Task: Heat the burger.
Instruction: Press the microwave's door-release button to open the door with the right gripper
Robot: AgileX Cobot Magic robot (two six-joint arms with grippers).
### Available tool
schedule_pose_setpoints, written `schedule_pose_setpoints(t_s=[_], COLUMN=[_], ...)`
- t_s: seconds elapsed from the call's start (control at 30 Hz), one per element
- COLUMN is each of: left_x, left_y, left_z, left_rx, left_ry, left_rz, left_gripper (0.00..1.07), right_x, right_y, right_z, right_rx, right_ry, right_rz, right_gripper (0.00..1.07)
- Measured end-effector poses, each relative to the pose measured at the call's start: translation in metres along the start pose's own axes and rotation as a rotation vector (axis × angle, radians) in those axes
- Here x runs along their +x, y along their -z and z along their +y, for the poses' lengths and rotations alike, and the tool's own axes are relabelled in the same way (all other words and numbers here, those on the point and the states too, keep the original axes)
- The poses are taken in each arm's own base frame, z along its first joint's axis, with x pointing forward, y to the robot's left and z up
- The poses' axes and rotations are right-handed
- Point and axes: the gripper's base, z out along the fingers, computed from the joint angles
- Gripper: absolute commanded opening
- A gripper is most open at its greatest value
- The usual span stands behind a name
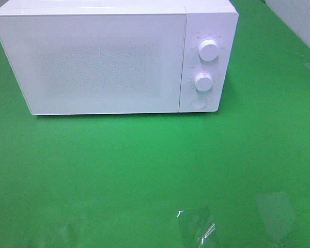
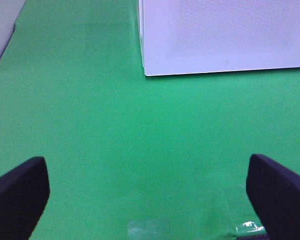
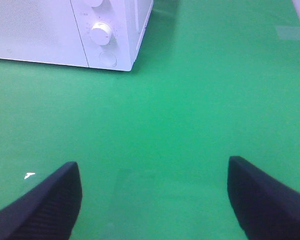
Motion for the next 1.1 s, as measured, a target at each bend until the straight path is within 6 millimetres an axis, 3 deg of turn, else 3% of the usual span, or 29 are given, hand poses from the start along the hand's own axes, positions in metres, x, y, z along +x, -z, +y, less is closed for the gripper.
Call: schedule_pose_setpoints(t_s=[0.3, 1.1], left_x=[0.0, 0.0], left_y=[0.0, 0.0], left_z=[0.0, 0.0], left_rx=[0.0, 0.0], left_ry=[0.0, 0.0], left_rz=[0.0, 0.0], left_gripper=[1.0, 1.0], right_x=[0.024, 0.024], right_y=[0.009, 0.01], right_z=[0.002, 0.002], right_rx=[0.026, 0.027], right_ry=[-0.038, -0.038], right_rz=[-0.067, -0.075], right_gripper=[0.76, 0.76])
